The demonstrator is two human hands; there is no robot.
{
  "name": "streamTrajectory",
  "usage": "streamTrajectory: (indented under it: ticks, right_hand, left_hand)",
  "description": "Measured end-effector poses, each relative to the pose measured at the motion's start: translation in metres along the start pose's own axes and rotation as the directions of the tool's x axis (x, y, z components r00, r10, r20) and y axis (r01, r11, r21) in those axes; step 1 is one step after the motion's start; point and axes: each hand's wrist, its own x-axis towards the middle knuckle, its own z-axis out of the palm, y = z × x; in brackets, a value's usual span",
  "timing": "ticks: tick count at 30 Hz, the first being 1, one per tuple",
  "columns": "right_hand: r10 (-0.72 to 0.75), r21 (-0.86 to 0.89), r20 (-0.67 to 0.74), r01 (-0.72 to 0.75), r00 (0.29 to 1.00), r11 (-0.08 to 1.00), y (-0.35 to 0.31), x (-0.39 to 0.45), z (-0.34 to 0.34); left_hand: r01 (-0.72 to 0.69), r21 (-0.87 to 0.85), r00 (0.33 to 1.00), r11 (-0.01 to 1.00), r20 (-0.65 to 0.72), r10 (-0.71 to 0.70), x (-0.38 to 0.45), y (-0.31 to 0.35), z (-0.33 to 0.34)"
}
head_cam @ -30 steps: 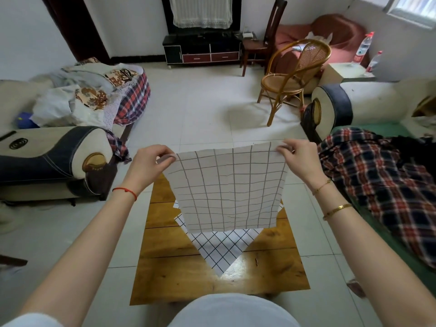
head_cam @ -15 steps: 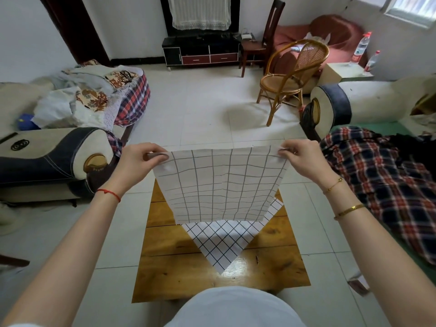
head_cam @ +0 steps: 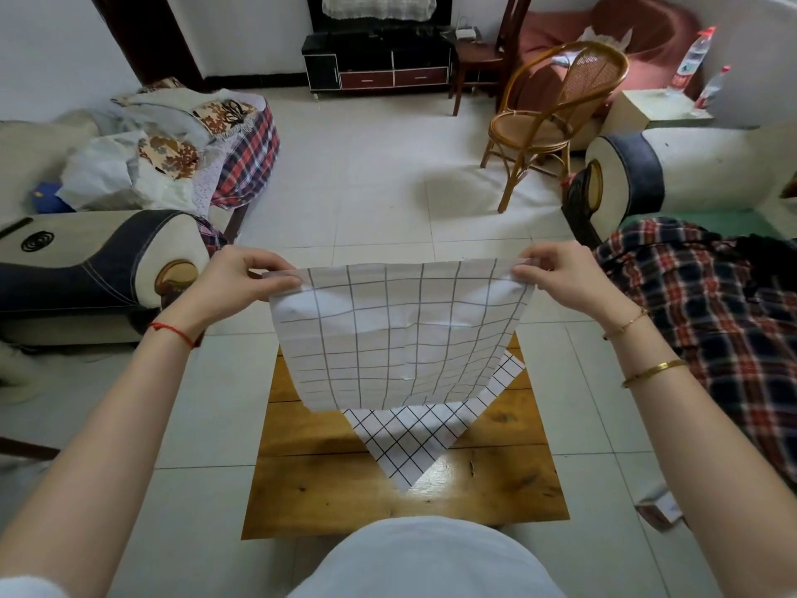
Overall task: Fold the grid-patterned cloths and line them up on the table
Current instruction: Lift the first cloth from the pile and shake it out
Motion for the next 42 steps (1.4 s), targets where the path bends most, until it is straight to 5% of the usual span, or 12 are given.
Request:
streamTrajectory:
  ticks: [19, 34, 42]
  right_hand:
    - [0.361, -0.006, -0.012, -0.362, 0.932, 0.932, 0.119, 0.11, 0.155]
    - [0.317, -0.034, -0.056, -0.319, 0.947, 0.947, 0.15, 0.105, 0.211]
    - [0.342, 0.031, 0.054, -0.344, 0.938, 0.939, 0.151, 0.069, 0.224]
  left_hand:
    - [0.228, 0.048, 0.97, 0.972, -0.097, -0.223, 0.108, -0.156, 0.098]
    - [0.292, 0.052, 0.954, 0.955, -0.09, -0.287, 0.105, -0.203, 0.121]
    - [0.36, 0.089, 0.931, 0.929, 0.025, -0.364, 0.076, -0.223, 0.135]
